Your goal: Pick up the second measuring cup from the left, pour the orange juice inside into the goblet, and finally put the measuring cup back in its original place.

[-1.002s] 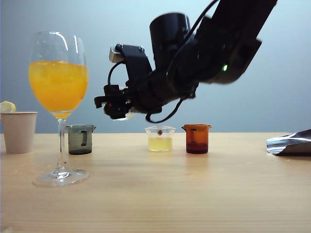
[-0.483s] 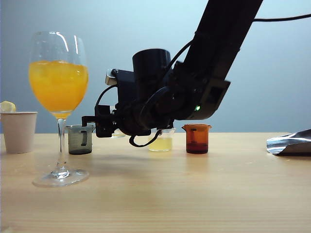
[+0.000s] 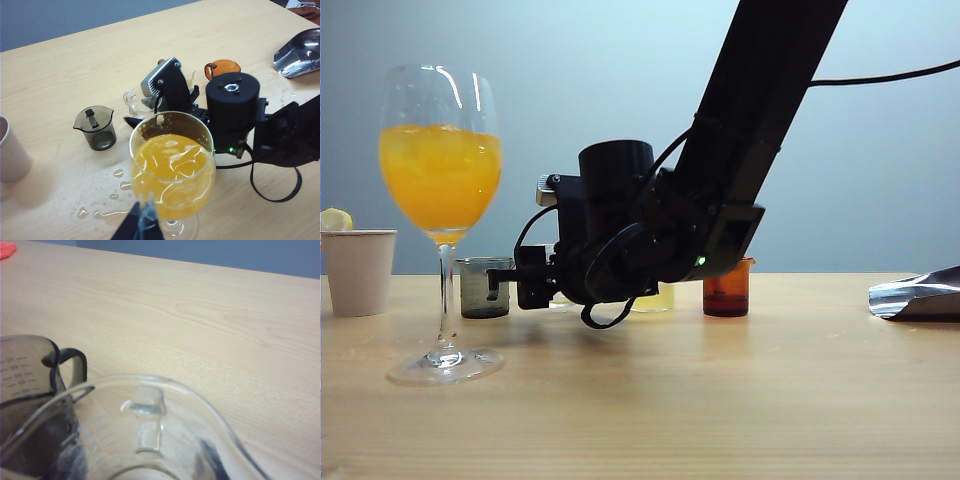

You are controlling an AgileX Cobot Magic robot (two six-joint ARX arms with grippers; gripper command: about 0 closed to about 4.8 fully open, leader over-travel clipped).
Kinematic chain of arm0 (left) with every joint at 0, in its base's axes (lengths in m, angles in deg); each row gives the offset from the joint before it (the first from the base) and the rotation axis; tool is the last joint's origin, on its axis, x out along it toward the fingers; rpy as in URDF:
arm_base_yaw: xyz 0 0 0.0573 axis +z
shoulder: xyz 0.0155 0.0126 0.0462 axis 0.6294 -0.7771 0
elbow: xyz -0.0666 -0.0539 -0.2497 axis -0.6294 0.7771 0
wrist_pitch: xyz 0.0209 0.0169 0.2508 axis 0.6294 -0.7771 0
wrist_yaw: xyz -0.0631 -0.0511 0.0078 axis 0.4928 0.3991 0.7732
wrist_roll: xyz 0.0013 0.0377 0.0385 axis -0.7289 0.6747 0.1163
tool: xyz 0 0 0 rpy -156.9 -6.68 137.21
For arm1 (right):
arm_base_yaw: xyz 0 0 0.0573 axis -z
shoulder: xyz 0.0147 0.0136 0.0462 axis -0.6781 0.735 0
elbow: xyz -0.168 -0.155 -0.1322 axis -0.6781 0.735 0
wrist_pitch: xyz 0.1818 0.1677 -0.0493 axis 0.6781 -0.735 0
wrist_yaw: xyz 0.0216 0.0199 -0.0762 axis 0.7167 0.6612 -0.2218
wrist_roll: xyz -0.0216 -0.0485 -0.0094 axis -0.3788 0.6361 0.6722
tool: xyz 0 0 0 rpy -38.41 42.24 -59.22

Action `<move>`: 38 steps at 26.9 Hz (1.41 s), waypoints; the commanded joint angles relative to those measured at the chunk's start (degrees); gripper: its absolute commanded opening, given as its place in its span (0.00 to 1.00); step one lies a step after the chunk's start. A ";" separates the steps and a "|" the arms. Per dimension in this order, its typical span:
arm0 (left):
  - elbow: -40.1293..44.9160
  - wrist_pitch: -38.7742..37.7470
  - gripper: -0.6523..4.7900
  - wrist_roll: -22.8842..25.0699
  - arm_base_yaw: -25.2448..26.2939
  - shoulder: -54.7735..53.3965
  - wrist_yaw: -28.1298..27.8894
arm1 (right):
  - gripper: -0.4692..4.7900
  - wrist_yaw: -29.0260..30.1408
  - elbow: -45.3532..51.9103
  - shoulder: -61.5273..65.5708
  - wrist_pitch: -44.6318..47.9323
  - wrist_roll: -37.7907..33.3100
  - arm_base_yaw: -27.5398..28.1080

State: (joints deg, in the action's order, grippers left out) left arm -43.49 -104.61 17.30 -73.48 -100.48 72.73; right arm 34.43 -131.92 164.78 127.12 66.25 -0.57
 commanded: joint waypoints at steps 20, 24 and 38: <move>-0.26 -1.44 0.11 0.15 0.07 0.09 -0.15 | 0.27 0.13 -1.70 1.73 -2.01 -0.42 0.68; -0.26 -1.46 0.11 0.15 0.07 0.09 -0.13 | 0.94 0.13 -1.70 1.68 -1.92 -0.96 0.68; -0.28 -1.42 0.11 -0.04 0.07 0.13 0.07 | 1.00 -1.77 -1.51 -1.99 -8.44 -2.84 -1.77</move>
State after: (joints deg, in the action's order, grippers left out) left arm -43.49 -106.38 17.28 -73.50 -100.43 72.73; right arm 33.97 -133.25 163.29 117.72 63.89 -2.30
